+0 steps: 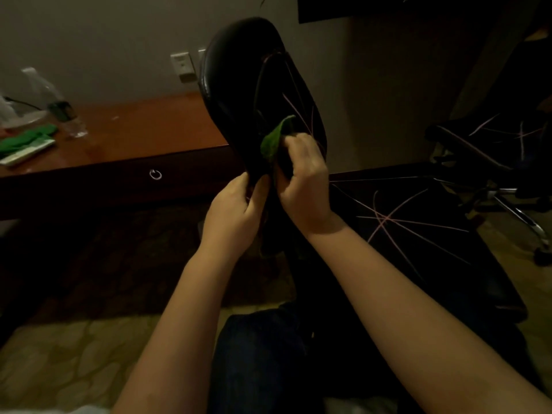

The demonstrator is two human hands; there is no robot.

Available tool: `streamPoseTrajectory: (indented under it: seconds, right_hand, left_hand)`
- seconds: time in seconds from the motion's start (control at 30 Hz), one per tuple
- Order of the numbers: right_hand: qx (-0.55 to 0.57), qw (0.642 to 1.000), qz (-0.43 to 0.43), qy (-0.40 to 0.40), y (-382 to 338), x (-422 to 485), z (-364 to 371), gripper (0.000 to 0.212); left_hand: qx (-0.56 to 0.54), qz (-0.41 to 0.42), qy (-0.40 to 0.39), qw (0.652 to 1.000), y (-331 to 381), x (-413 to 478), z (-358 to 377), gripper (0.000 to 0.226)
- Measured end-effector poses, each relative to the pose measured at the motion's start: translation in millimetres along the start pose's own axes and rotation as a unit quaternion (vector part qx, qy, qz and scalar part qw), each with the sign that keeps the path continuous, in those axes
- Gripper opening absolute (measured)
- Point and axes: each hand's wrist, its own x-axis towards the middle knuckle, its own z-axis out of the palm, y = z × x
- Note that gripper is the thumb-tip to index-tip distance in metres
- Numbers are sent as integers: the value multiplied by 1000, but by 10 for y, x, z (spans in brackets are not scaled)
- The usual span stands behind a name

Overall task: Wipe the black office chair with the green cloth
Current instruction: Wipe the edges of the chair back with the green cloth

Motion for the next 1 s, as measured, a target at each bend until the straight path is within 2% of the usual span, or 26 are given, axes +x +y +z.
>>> streamPoseTrajectory:
  seconds: [0.23, 0.77, 0.9, 1.0]
  right_hand:
    - [-20, 999, -19, -32, -23, -3, -55, 3]
    - [-30, 990, 122, -69, 204, -624, -295, 7]
    - [-39, 988, 125, -83, 306, -860, -413, 6]
    - [-54, 983, 141, -102, 363, -953, -461, 15]
  left_hand:
    - [-15, -1, 2, 1000, -36, -31, 5, 50]
    - [-15, -13, 8, 1000, -32, -69, 20, 62]
    - [-23, -16, 3, 1000, -20, -75, 23, 65]
    - [-24, -18, -2, 1000, -14, -67, 22, 67]
